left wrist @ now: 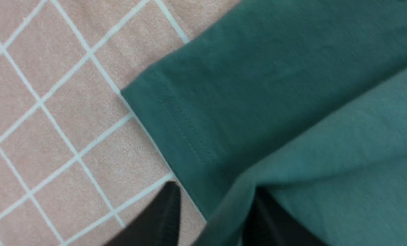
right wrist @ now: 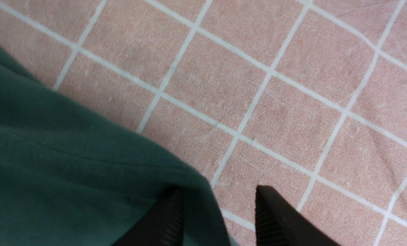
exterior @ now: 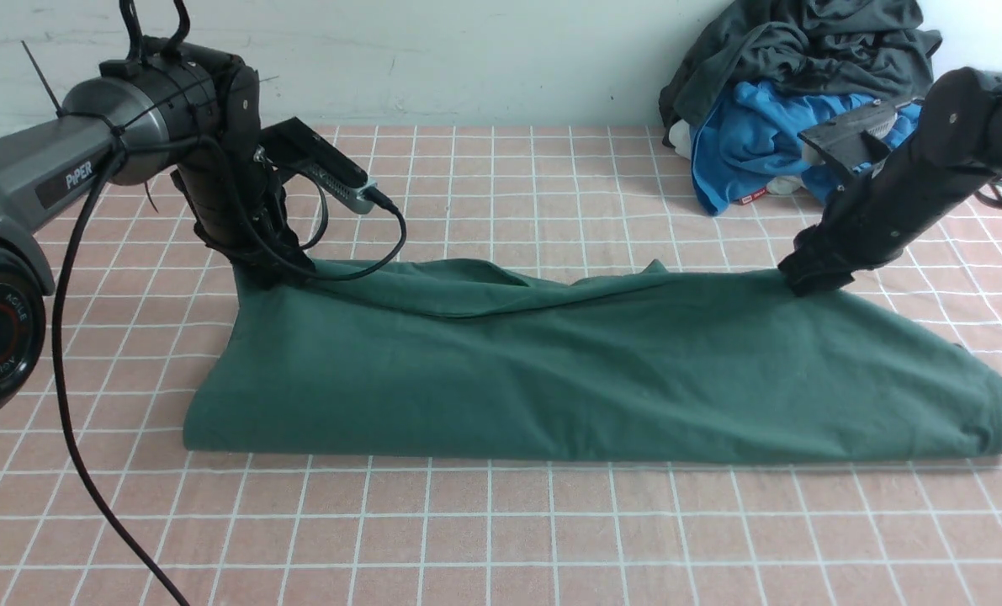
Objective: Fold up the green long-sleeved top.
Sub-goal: Use both arms to drag the lower edge of the fabric forward and fold it over the upper edge
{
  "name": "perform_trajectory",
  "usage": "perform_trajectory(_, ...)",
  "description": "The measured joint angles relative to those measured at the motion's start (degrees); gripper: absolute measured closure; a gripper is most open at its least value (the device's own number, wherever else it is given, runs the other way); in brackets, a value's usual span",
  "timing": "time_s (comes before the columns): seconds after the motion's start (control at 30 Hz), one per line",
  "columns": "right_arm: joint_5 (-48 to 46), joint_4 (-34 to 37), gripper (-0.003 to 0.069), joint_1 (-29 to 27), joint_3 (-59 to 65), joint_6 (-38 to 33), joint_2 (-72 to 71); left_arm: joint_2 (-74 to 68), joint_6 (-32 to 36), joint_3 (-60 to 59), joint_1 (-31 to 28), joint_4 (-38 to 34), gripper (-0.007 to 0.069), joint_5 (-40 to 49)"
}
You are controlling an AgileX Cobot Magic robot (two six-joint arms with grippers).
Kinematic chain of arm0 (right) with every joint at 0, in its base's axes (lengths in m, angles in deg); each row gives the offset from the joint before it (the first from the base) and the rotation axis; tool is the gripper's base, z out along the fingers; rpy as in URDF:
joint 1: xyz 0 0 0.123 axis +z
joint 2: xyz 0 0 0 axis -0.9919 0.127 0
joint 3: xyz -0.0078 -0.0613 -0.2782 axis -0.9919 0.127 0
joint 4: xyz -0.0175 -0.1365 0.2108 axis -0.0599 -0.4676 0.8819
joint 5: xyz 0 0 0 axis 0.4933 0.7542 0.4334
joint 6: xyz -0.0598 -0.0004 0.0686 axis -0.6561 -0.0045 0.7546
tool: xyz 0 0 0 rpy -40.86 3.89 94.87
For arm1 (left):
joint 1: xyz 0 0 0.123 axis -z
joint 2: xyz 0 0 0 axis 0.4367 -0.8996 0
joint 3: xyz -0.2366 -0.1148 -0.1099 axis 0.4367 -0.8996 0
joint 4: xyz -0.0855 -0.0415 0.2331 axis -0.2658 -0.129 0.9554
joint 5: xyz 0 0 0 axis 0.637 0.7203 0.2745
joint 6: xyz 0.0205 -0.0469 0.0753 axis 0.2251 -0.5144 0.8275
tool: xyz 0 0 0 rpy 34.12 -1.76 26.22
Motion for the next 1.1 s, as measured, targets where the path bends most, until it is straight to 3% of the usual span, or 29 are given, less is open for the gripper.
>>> perform_trajectory(0.1,-0.3,0.1,0.0265,0.0,-0.4,3.0,-0.5,-0.1,-5.1,1.0,-0.3,0.2,0.0246,0.5)
perform_trajectory(0.2,-3.9,3.0,0.0247,0.2,-1.6,3.8,-2.3,-0.1,-9.2,5.3,-0.4,0.7,0.0158,5.3)
perform_trajectory(0.37,-8.9,9.7,0.0248,4.5,-2.7,2.8,-5.4,0.0,-11.2,12.4,-0.1,-0.5,0.0141,14.0)
perform_trajectory(0.43,-9.3,10.3,0.0255,6.7,-2.7,2.3,-5.1,0.0,-11.2,13.4,0.2,-1.1,0.0158,14.6)
perform_trajectory(0.5,-8.9,11.0,0.0284,12.7,-2.7,1.5,-1.8,0.0,-11.1,14.4,0.9,-2.6,0.0228,15.4)
perform_trajectory(0.6,-6.5,11.3,0.0315,15.9,-2.7,1.3,0.9,0.0,-10.8,14.4,1.3,-3.5,0.0302,15.5)
perform_trajectory(0.63,-3.5,11.3,0.0346,18.6,-2.7,1.5,3.3,0.0,-10.3,14.4,1.6,-4.1,0.0370,15.6)
perform_trajectory(0.67,-3.0,11.3,0.0346,18.9,-2.7,1.5,3.5,0.0,-10.2,14.4,1.6,-4.2,0.0379,15.6)
perform_trajectory(0.73,4.5,11.4,0.0396,21.5,-2.7,3.5,6.5,0.0,-9.3,14.3,1.6,-5.4,0.0508,15.6)
perform_trajectory(0.77,4.5,11.3,0.0400,21.6,-2.7,3.7,6.7,0.0,-9.2,14.3,1.6,-5.5,0.0517,15.6)
perform_trajectory(0.83,13.1,11.7,0.0441,22.6,-2.7,7.6,8.1,0.0,-9.0,14.2,1.6,-6.6,0.0602,15.6)
perform_trajectory(0.97,21.2,11.7,0.0478,22.2,-2.7,13.1,9.1,0.0,-9.0,14.2,1.6,-7.1,0.0630,15.6)
perform_trajectory(1.1,23.4,11.7,0.0489,19.9,-5.0,18.5,10.1,-0.1,-8.9,14.2,1.6,-8.5,0.0632,15.6)
